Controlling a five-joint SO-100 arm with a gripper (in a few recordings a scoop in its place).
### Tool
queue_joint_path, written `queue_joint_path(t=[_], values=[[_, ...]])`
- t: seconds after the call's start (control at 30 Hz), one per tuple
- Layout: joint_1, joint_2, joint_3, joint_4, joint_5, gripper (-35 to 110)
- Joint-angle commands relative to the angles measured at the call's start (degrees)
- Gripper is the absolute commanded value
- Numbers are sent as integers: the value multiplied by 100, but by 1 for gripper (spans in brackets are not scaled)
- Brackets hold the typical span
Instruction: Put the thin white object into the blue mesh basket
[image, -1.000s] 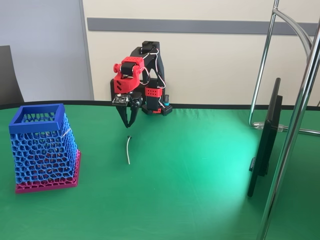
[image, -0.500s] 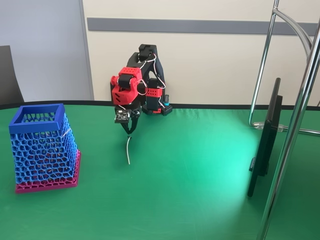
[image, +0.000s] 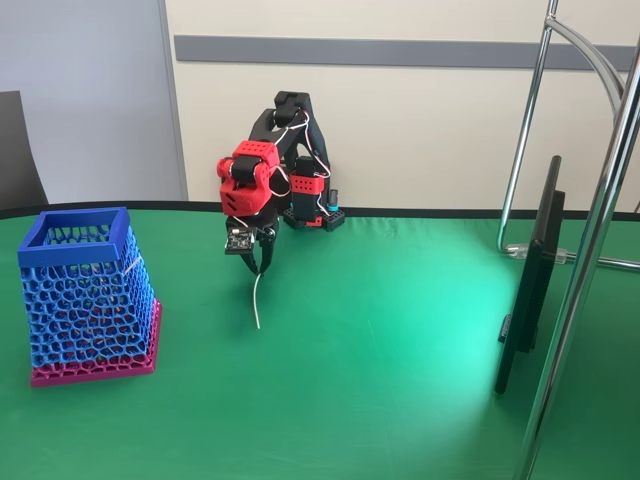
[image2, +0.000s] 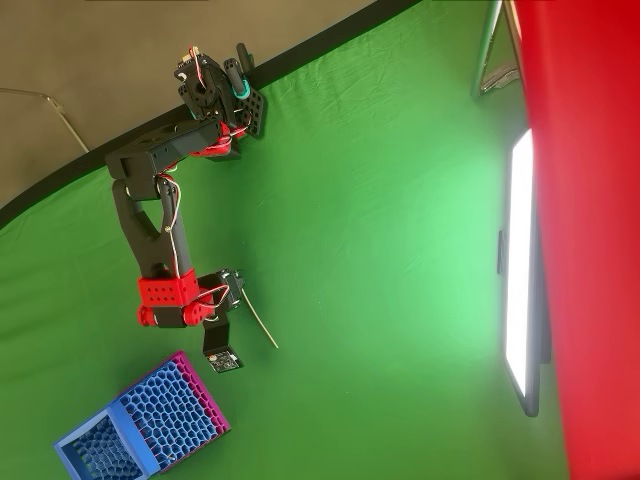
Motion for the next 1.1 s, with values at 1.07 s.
queue_joint_path(t=[1.07], values=[[114,-492,-352,35,176,12]])
